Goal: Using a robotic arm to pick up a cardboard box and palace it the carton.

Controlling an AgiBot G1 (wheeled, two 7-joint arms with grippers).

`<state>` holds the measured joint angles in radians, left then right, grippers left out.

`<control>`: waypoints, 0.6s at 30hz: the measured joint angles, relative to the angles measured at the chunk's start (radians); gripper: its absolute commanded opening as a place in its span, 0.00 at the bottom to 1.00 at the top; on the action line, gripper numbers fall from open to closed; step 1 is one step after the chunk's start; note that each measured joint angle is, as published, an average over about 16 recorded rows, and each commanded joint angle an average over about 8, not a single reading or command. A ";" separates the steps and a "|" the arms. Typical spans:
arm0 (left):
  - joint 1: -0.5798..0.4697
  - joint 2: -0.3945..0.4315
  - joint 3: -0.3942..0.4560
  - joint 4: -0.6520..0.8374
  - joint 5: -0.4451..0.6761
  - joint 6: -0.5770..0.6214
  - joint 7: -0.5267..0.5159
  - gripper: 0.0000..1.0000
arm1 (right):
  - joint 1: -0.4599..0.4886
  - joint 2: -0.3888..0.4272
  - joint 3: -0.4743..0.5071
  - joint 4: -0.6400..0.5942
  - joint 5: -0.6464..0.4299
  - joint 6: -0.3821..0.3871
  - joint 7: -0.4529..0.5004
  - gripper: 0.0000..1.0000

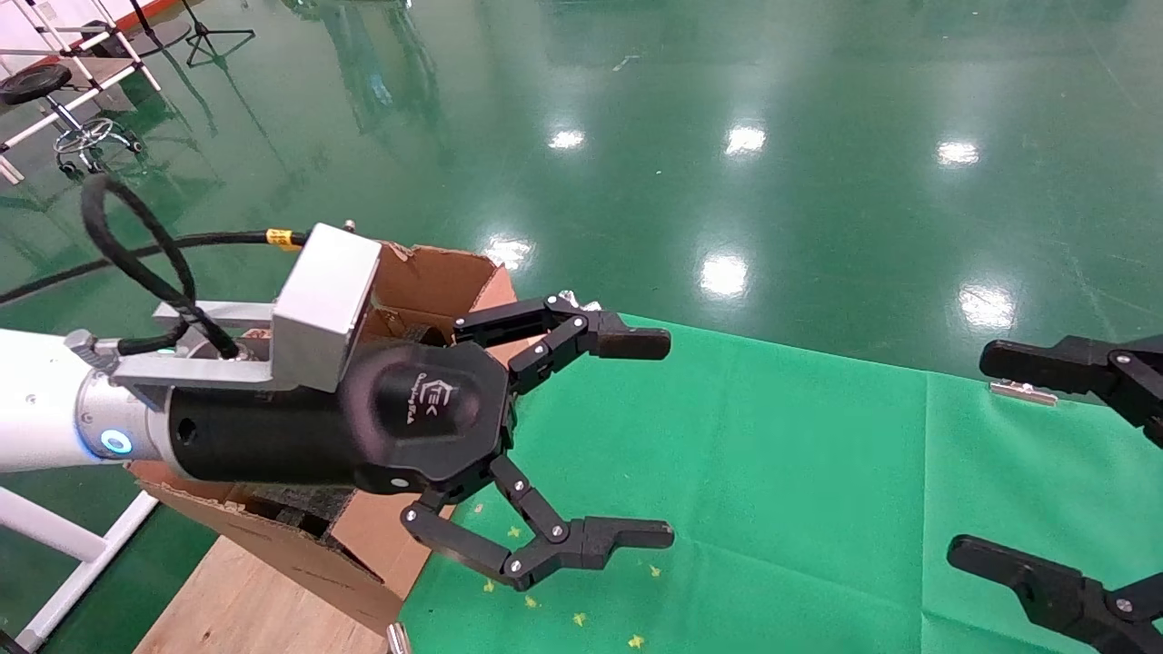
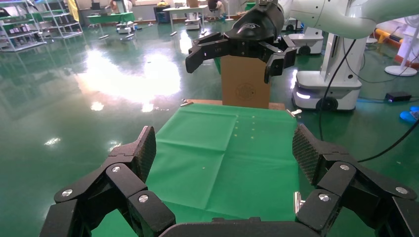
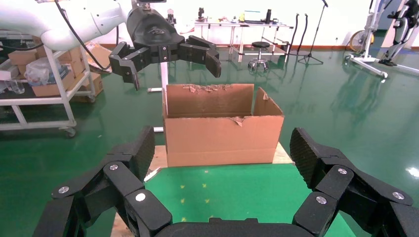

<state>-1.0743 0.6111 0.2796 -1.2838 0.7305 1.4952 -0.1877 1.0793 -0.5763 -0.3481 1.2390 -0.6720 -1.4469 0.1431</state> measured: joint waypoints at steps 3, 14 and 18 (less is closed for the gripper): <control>0.000 0.000 0.000 0.000 0.000 0.000 0.000 1.00 | 0.000 0.000 0.000 0.000 0.000 0.000 0.000 1.00; 0.000 0.000 0.000 0.000 0.000 0.000 0.000 1.00 | 0.000 0.000 0.000 0.000 0.000 0.000 0.000 1.00; 0.000 0.000 0.000 0.000 0.000 0.000 0.000 1.00 | 0.000 0.000 0.000 0.000 0.000 0.000 0.000 1.00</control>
<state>-1.0745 0.6110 0.2797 -1.2837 0.7308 1.4952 -0.1877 1.0793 -0.5763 -0.3481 1.2390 -0.6720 -1.4469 0.1431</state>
